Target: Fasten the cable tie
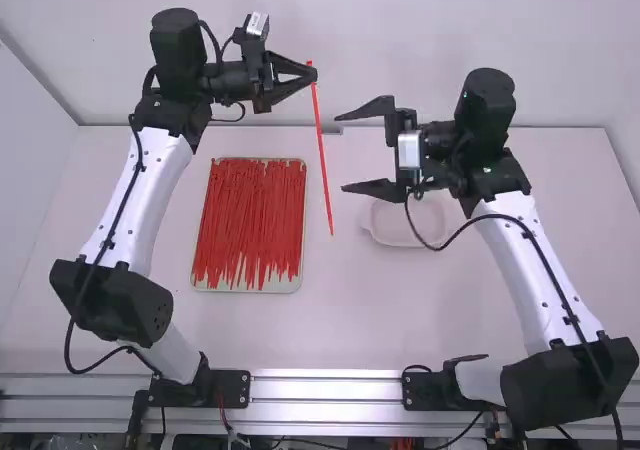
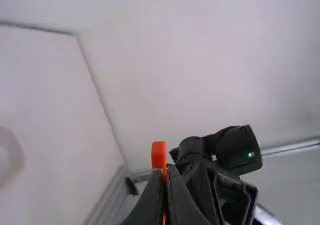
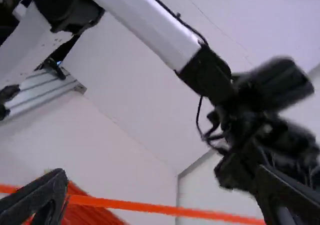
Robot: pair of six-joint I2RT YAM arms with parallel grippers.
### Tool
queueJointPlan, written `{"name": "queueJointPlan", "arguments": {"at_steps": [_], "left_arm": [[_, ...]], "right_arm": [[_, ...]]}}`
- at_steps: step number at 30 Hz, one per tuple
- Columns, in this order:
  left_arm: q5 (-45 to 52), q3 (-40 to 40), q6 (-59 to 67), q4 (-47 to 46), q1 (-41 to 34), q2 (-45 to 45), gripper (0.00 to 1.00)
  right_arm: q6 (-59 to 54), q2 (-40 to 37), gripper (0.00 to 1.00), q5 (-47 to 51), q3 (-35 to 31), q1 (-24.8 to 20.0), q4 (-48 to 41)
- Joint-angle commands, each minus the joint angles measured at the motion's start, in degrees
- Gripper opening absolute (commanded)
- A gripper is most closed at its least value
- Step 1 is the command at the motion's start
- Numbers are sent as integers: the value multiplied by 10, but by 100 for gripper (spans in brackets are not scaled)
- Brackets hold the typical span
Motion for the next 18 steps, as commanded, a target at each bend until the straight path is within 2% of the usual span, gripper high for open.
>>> {"name": "queueJointPlan", "arguments": {"at_steps": [1, 6, 18], "left_arm": [[20, -4, -91, 18, 1, 0, 2], [51, -4, -198, 118, 15, 0, 2], [57, -3, -259, 160, 11, 0, 3]], "right_arm": [[-144, 5, 99, -12, 13, 14, 2], [-251, 5, 99, -12, 13, 36, 2], [-290, 5, 99, -12, 13, 45, 2]]}}
